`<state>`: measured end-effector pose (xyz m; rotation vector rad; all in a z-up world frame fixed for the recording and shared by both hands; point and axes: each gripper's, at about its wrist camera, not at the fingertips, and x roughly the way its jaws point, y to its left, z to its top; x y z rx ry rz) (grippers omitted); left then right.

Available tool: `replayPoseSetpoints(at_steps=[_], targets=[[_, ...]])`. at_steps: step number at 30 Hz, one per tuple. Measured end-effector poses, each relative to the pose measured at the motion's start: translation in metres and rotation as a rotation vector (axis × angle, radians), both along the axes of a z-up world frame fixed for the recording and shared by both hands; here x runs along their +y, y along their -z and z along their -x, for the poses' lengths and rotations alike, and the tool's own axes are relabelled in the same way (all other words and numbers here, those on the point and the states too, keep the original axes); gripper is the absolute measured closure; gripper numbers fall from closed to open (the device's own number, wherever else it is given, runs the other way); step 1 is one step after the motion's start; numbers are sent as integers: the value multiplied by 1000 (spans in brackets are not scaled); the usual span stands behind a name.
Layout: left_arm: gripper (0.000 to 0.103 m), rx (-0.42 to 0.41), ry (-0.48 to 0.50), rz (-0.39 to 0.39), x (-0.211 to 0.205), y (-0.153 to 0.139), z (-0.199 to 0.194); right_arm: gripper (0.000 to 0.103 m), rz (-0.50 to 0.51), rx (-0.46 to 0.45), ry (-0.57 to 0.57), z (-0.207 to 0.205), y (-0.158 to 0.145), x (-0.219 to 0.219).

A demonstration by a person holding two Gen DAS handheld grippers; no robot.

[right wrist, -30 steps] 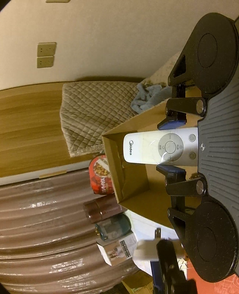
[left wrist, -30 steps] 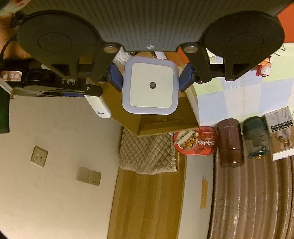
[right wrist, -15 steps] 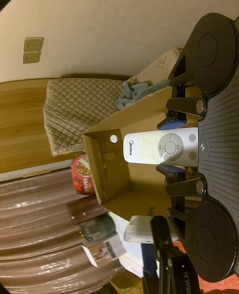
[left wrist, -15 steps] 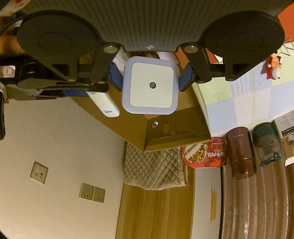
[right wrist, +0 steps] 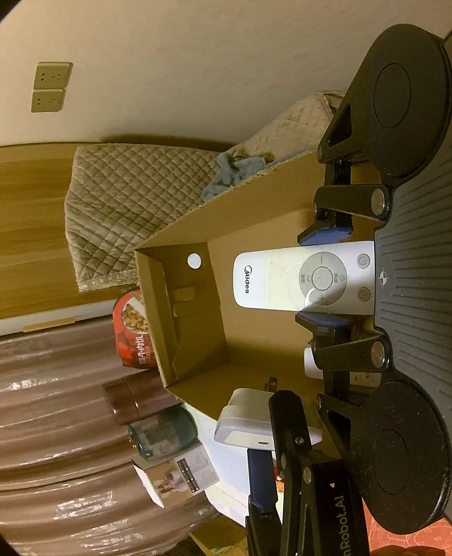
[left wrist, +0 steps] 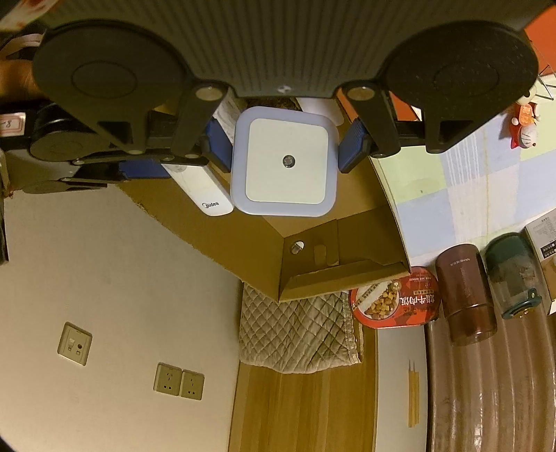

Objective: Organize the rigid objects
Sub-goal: 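Lower both items into the box and open the left tool to drop the night light, then open the right tool to drop the Midea remote into the box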

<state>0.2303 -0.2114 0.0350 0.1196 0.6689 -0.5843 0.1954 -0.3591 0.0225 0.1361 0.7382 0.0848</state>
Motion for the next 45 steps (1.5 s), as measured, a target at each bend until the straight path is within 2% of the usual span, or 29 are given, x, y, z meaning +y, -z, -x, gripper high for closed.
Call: replayPoseSetpoints(at_steps=[20, 22, 45], targets=[[41, 8, 14, -21, -5, 7, -2, 65, -3, 13, 6, -1, 1, 0], [45, -5, 16, -30, -6, 7, -1, 65, -4, 13, 6, -1, 1, 0], [45, -30, -26, 6, 8, -8, 4, 65, -9, -4, 4, 0, -3, 4]])
